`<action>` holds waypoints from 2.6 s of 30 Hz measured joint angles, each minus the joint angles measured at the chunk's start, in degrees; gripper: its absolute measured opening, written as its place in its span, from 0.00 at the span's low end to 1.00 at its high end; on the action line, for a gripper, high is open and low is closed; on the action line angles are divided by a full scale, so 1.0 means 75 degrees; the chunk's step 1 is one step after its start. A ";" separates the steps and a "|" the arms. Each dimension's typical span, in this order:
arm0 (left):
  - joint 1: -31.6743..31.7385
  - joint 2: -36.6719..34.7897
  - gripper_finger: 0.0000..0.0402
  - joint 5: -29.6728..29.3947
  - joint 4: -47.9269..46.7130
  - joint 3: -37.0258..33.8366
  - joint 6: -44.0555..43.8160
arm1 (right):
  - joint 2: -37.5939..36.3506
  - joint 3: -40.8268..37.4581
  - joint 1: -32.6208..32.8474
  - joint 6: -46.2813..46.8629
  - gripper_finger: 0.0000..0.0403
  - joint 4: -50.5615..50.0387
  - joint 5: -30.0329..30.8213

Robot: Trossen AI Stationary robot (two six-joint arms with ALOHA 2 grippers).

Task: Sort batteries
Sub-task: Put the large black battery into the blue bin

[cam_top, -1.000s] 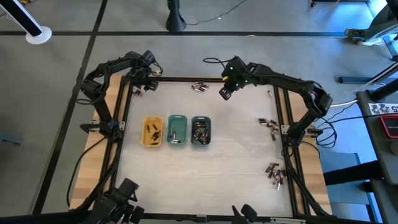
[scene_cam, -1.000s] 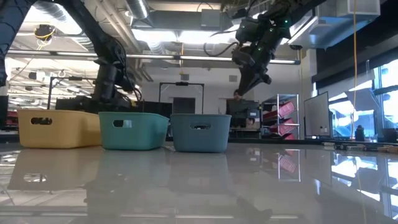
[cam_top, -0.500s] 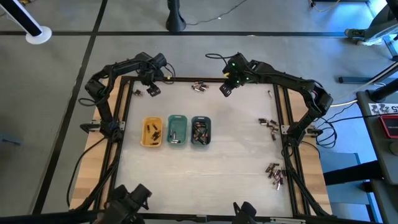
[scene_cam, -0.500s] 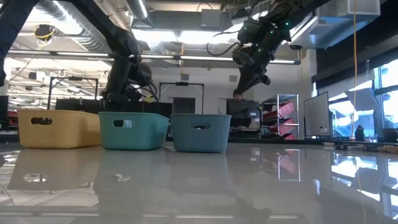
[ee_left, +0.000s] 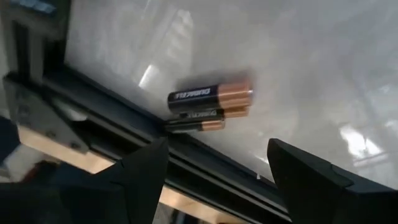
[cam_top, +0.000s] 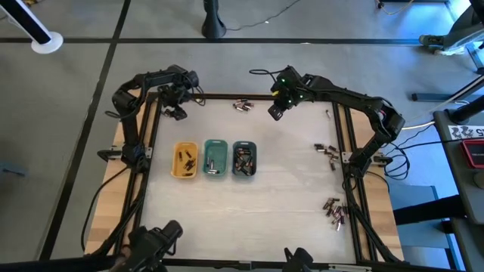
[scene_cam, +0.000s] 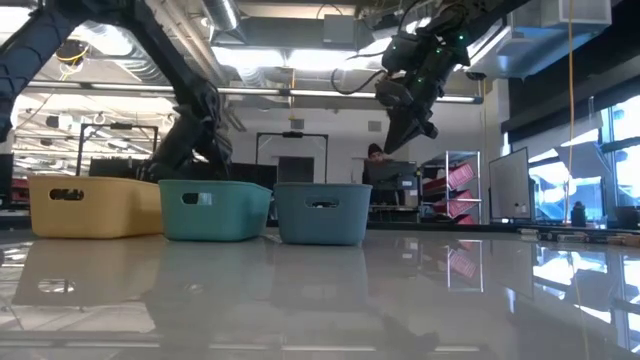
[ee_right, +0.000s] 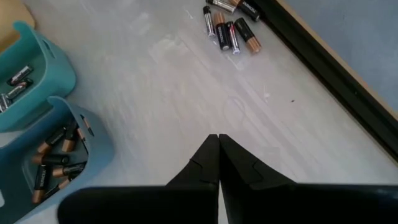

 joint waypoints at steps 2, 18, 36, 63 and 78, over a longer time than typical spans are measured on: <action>-0.0049 0.0114 0.66 -0.0049 0.0010 0.0000 0.0221 | 0.0000 0.0000 0.0000 -0.0006 0.01 0.0006 -0.0002; -0.0096 0.0761 0.66 -0.0213 0.0420 0.0006 0.0759 | 0.0000 0.0000 0.0000 -0.0020 0.01 -0.0006 -0.0001; -0.0260 0.0761 0.53 0.0091 0.0490 -0.0003 0.0826 | 0.0000 0.0000 0.0000 0.0000 0.01 0.0017 0.0001; -0.0873 0.0709 0.09 0.0344 0.0396 0.0356 0.0255 | 0.0000 0.0000 0.0000 0.0093 0.01 0.0009 -0.0139; -0.2460 -0.0925 0.10 0.4687 0.1138 0.0784 0.0034 | 0.0000 0.0000 -0.0004 0.0223 0.01 0.0007 -0.0040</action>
